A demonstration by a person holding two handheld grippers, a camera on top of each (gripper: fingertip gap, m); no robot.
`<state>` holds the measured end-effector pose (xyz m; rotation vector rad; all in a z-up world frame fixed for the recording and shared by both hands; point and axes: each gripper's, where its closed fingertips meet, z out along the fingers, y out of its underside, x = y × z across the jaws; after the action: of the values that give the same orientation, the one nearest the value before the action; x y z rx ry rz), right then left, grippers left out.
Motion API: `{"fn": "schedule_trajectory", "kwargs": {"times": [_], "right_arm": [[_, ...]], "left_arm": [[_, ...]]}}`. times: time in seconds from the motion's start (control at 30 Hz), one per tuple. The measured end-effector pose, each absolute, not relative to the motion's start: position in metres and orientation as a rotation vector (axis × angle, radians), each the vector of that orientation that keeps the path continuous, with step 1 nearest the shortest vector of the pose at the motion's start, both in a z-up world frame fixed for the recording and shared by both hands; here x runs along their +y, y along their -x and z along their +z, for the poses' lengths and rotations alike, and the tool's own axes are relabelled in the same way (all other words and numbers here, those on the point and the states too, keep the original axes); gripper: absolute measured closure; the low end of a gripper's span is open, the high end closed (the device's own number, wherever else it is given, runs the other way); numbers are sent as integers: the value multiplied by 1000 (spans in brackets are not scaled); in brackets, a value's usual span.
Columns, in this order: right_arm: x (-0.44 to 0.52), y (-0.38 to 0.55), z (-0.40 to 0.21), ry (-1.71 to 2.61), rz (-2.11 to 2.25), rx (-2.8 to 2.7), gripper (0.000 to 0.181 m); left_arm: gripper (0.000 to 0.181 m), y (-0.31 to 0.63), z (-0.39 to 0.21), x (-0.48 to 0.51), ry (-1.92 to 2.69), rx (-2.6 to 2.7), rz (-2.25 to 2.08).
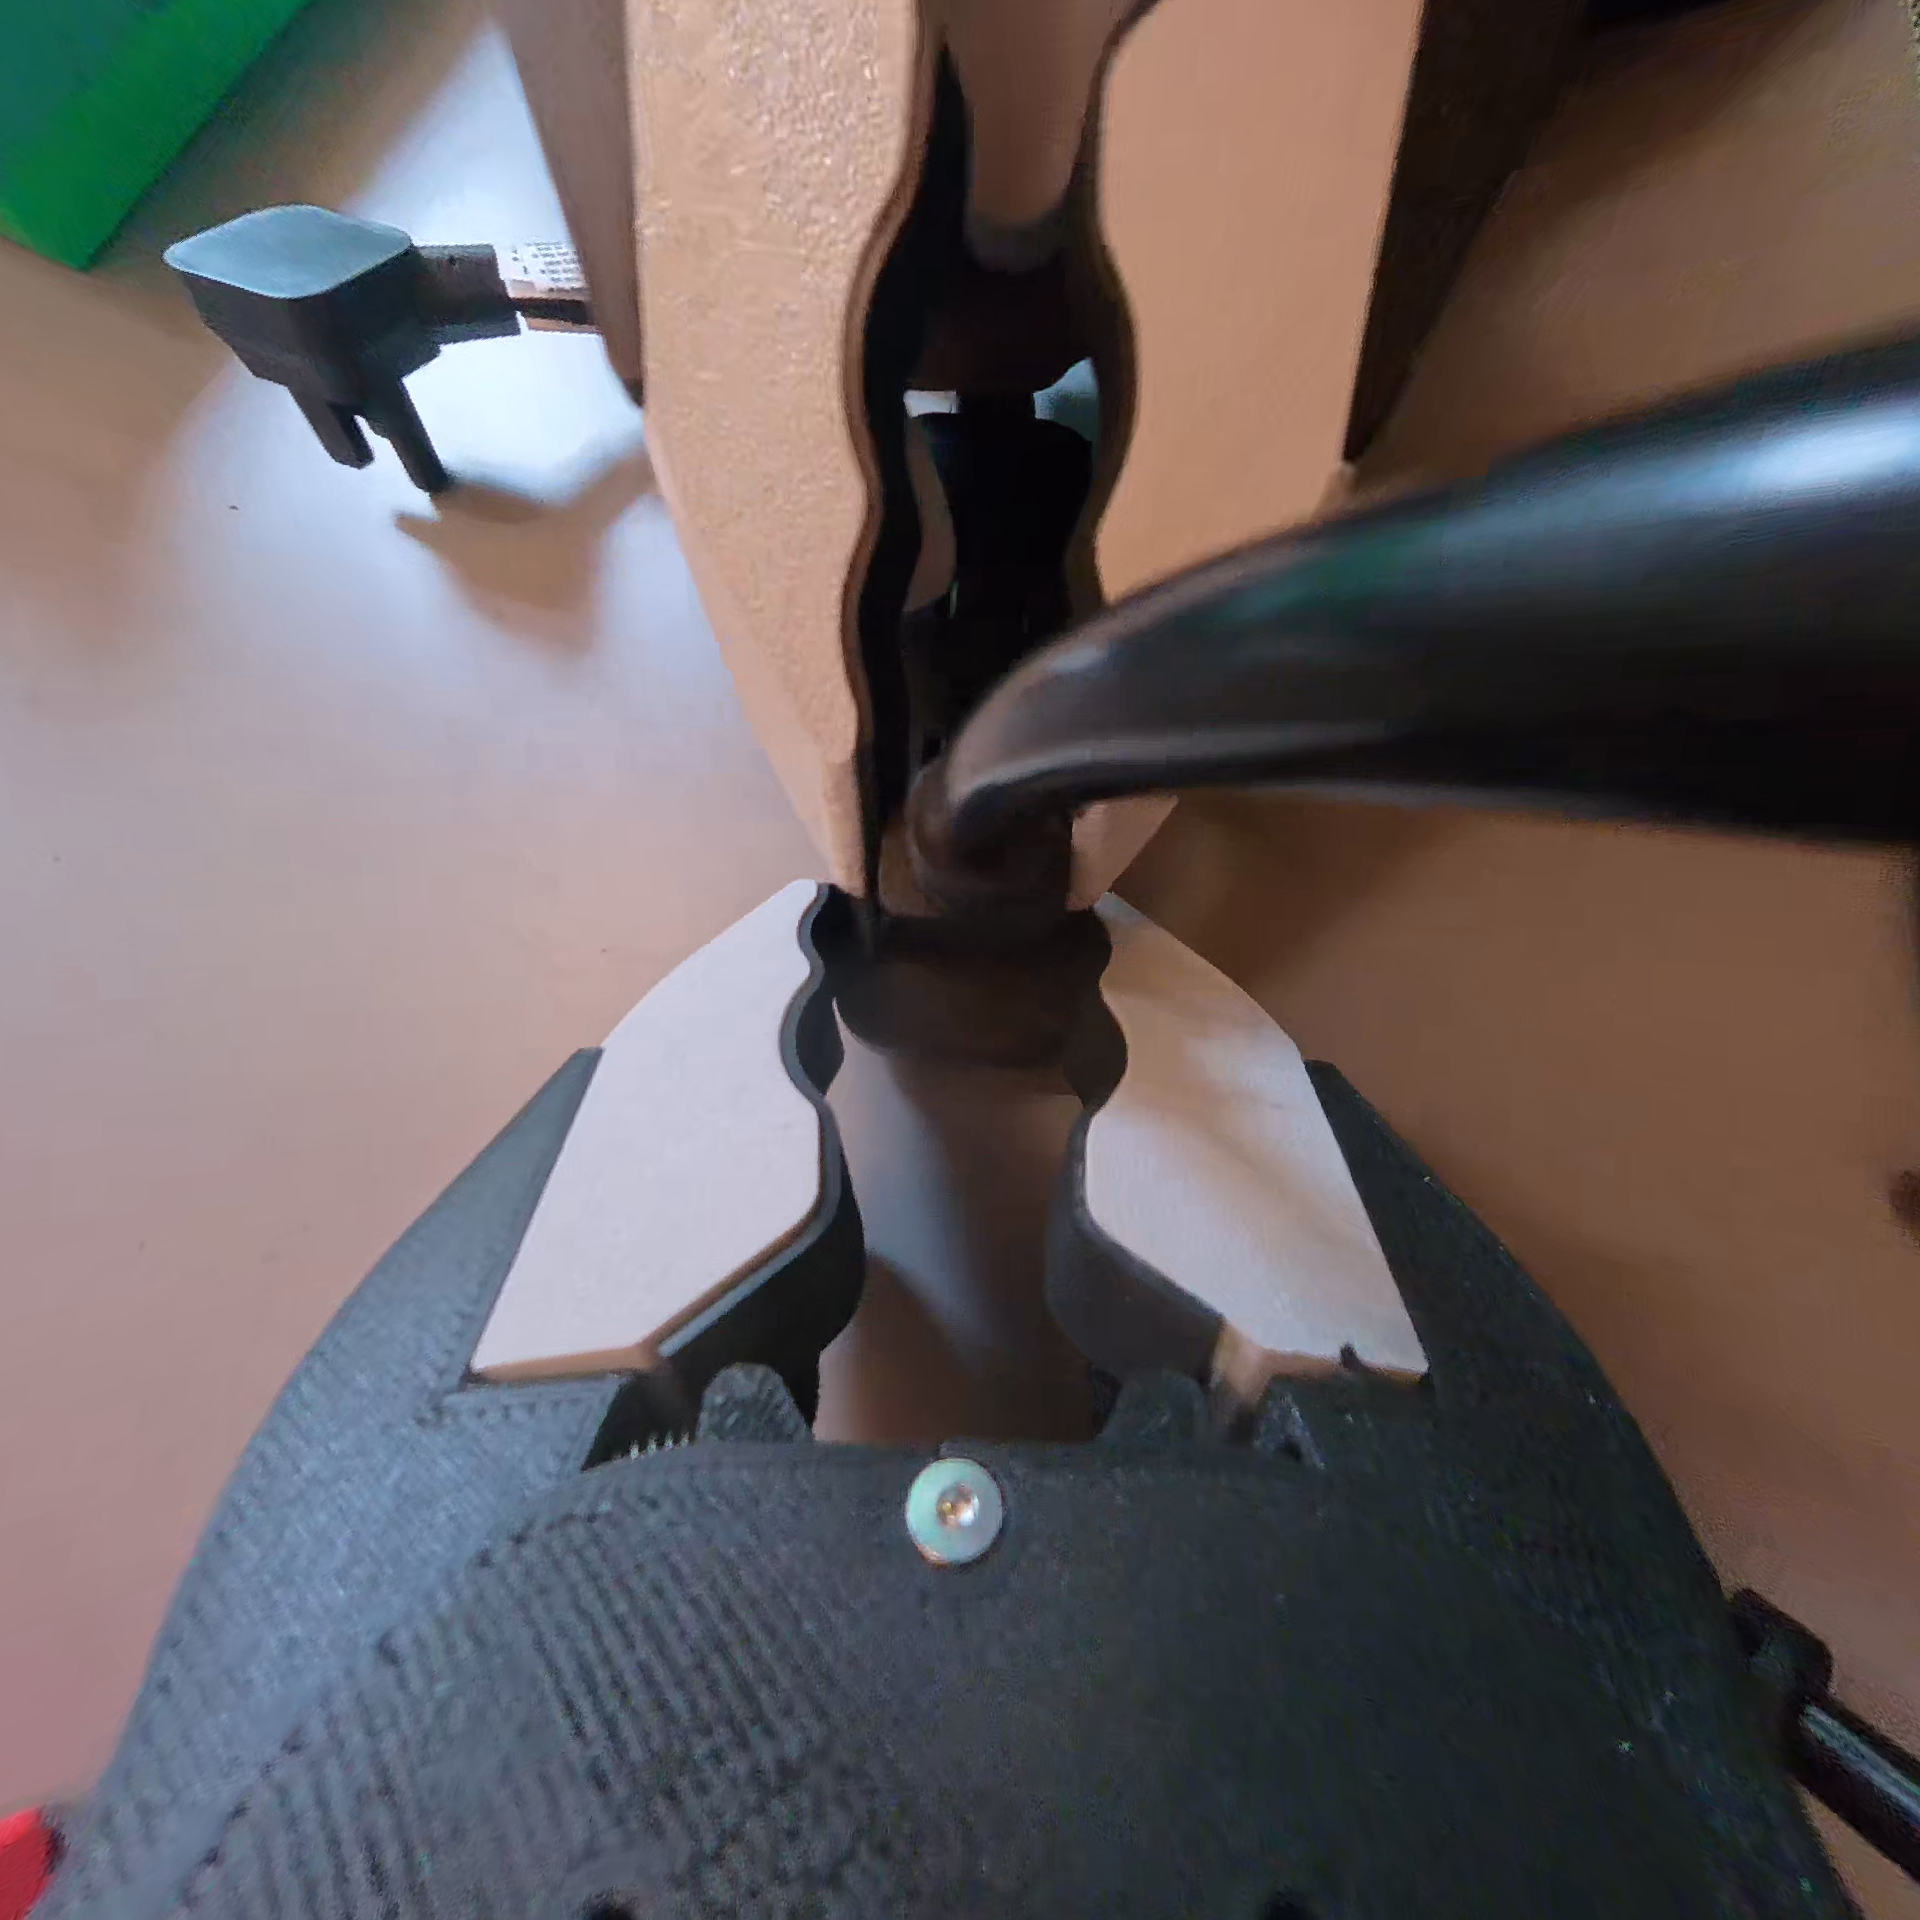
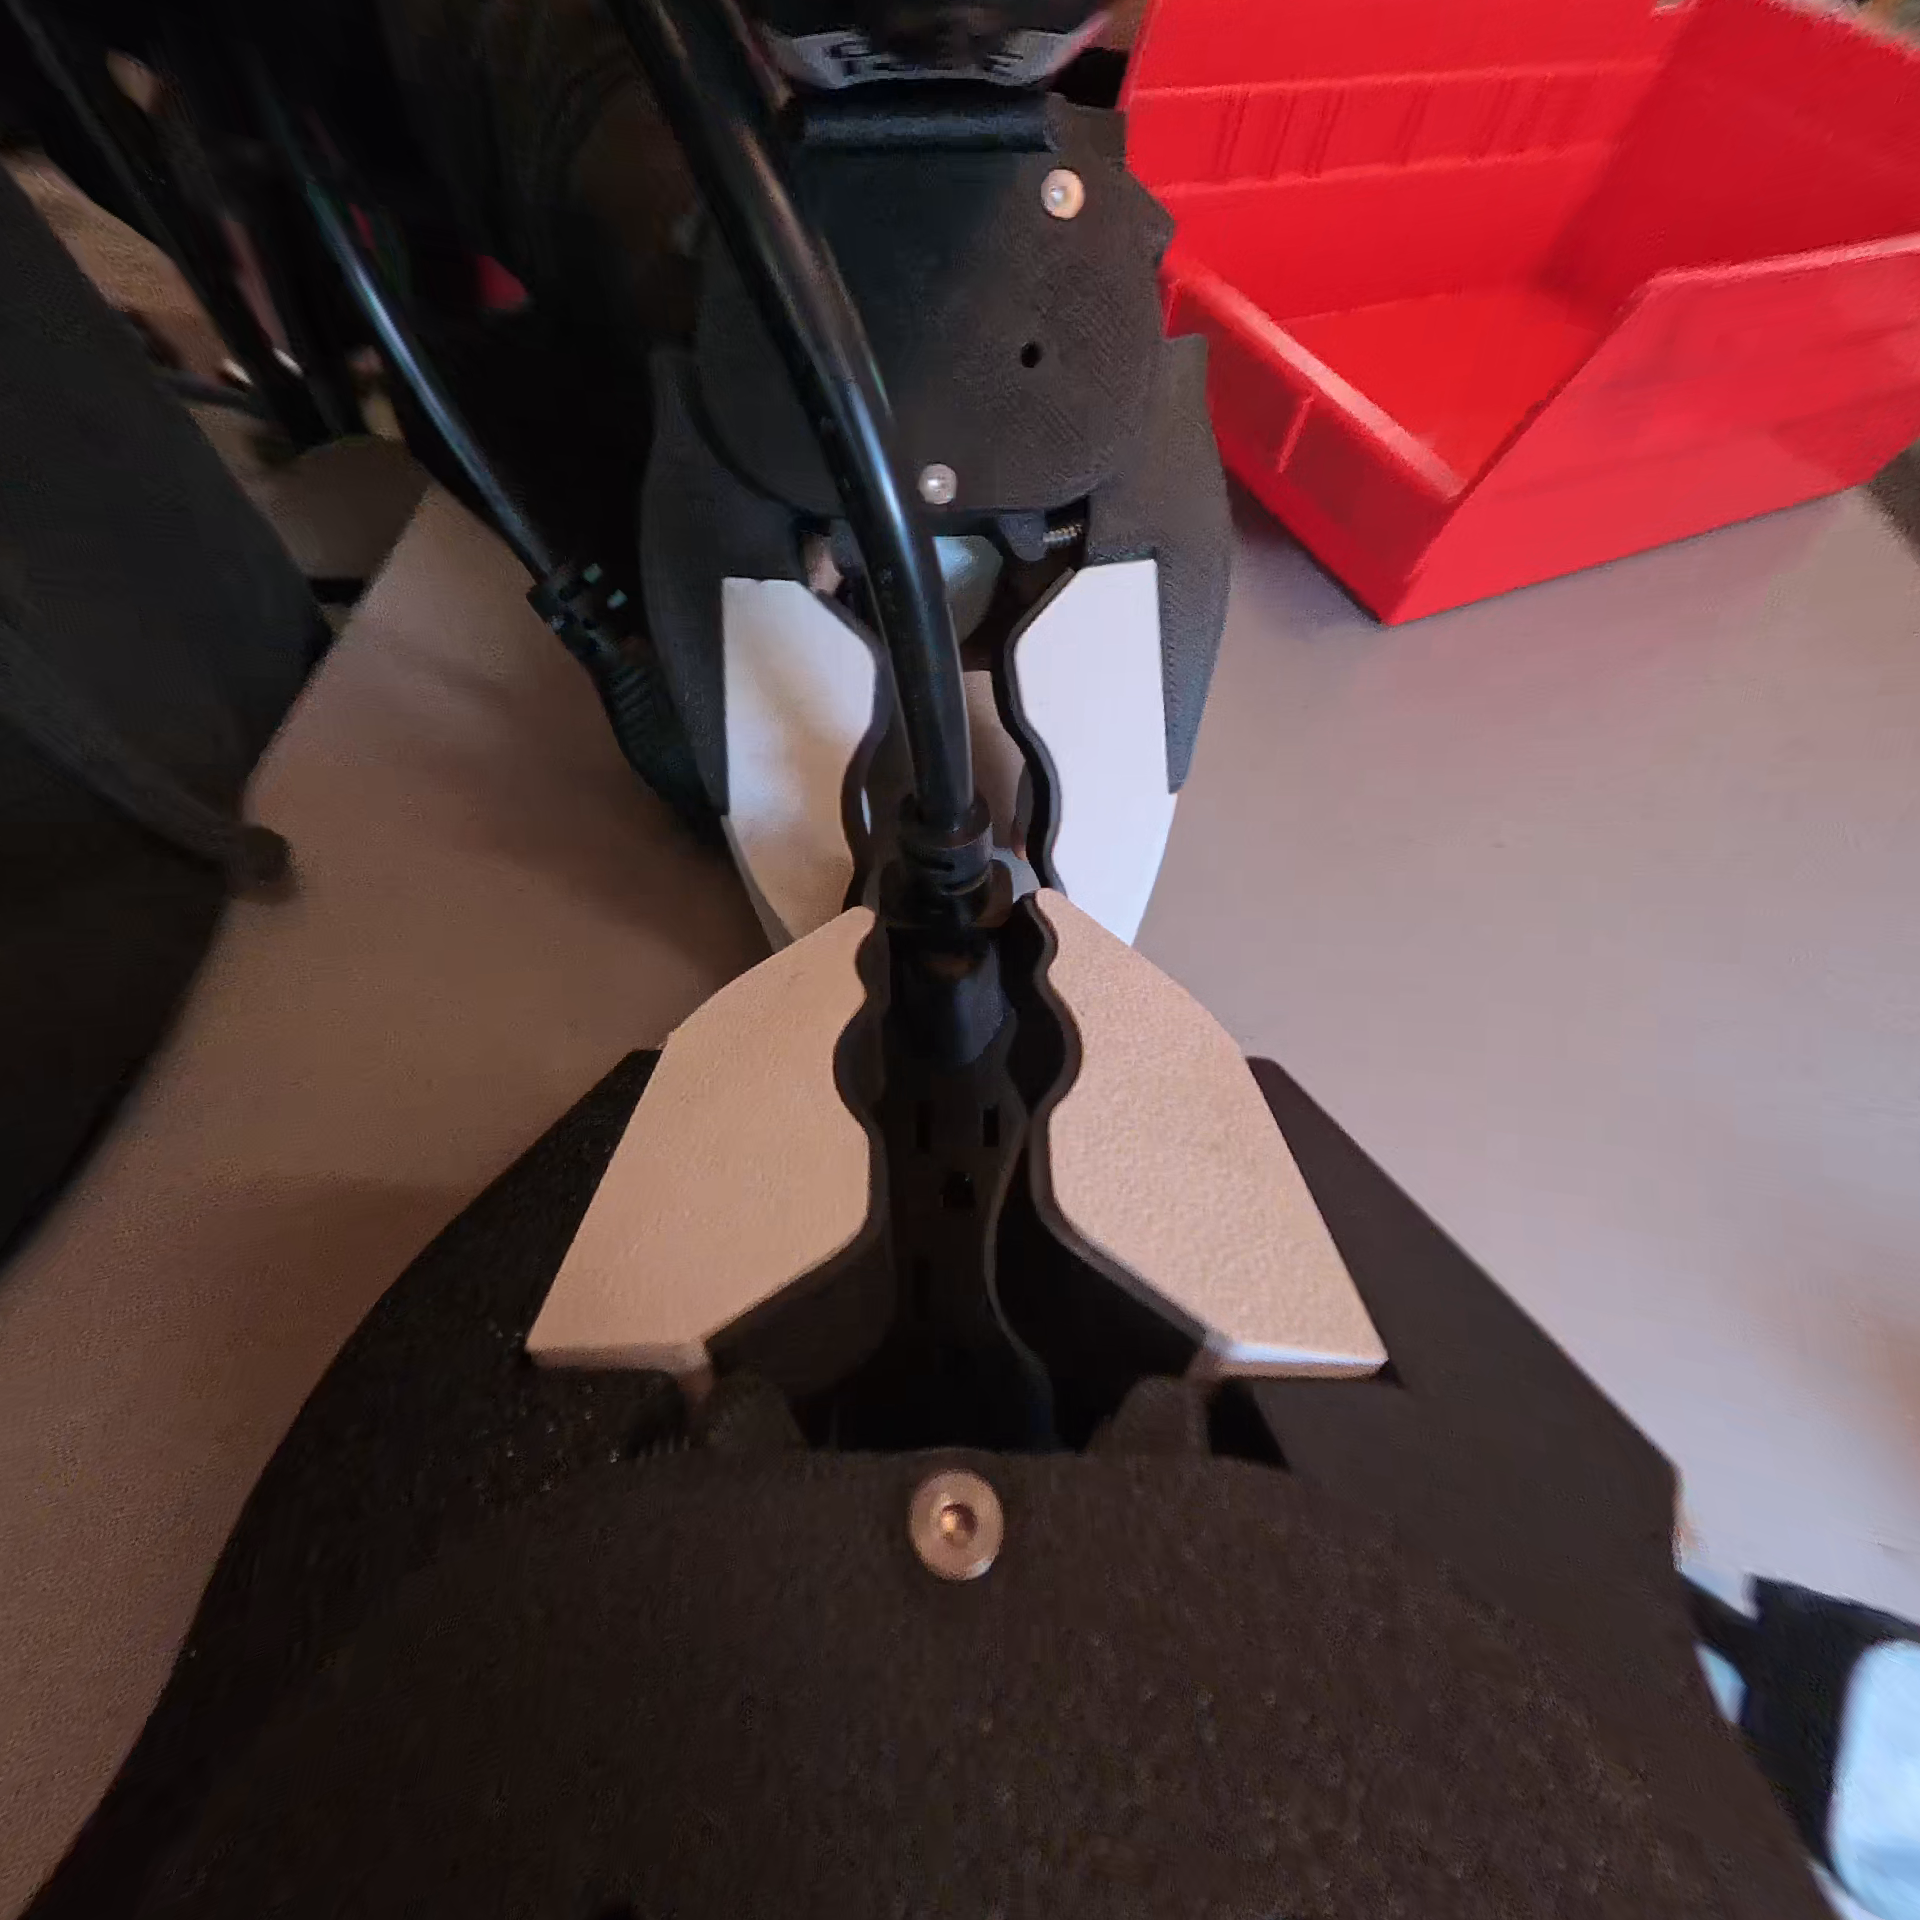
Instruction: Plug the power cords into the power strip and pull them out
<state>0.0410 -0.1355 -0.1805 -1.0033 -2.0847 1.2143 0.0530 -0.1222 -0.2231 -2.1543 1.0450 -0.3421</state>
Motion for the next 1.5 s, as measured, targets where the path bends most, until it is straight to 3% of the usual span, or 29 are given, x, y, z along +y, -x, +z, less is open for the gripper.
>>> {"fn": "schedule_trajectory", "kwargs": {"times": [0.13, 0.37, 0.57, 0.73, 0.9, 1.1, 1.23, 1.4, 1.5], "right_arm": [[-131, -41, -176, 1171, 1528, -2102, 161], [-137, -42, -179, 934, 1145, -2068, 162], [-128, -39, -178, 1183, 1473, -2093, 162], [-137, -42, -179, 973, 1190, -2098, 163], [-126, -38, -177, 1216, 1515, -2097, 162], [-134, -40, -178, 1021, 1232, -2080, 163], [-124, -39, -177, 1193, 1507, -2089, 164], [-135, -41, -177, 1063, 1304, -2085, 164], [-126, -39, -178, 1199, 1505, -2086, 164]], "left_arm": [[139, -55, -217, -123, 2154, 1002, -329], [138, -54, -223, -121, 2134, 1014, -387], [139, -55, -221, -119, 2148, 970, -379], [137, -54, -224, -121, 2140, 1010, -396], [138, -55, -221, -117, 2166, 976, -365], [137, -52, -224, -116, 2144, 1023, -365], [138, -55, -222, -113, 2154, 975, -351], [136, -53, -225, -116, 2128, 1019, -359], [138, -55, -223, -114, 2143, 978, -345]]}}
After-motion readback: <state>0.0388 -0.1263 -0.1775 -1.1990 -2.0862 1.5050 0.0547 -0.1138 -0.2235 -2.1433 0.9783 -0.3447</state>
